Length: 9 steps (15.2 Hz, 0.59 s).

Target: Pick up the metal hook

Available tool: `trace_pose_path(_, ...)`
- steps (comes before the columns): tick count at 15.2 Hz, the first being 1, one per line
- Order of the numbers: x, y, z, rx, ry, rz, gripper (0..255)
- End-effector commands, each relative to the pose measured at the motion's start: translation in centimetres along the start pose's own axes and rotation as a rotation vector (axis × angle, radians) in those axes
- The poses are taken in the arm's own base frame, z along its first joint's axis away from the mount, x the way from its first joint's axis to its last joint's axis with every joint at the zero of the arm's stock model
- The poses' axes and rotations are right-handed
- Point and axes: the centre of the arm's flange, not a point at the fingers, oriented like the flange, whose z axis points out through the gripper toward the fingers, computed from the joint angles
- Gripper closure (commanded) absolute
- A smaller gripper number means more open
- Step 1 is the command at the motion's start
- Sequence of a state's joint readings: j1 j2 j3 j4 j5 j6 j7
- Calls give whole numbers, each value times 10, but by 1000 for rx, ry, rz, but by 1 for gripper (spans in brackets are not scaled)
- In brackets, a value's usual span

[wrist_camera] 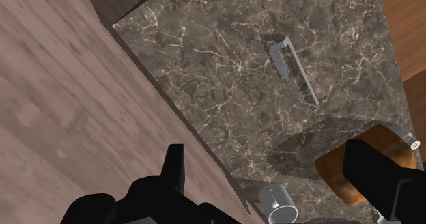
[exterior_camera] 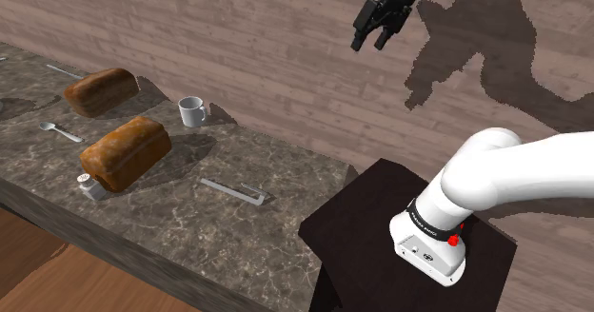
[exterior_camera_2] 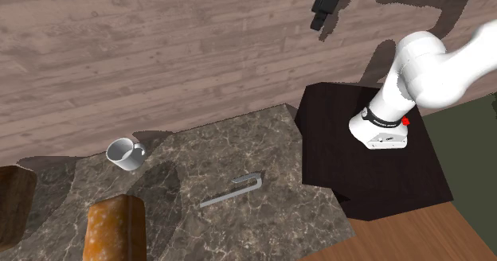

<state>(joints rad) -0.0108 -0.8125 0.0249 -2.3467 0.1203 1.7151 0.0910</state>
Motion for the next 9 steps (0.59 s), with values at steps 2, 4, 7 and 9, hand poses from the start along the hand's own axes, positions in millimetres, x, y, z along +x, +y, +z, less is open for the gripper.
trace_pose_path(2,1,-6,12,-5,-3,-2,0)
trace_pose_path(4,2,-19,36,-15,-9,-6,0)
trace_pose_path(7,3,-37,72,-29,-17,-13,0)
trace_pose_path(9,4,-49,96,-39,-23,-17,0)
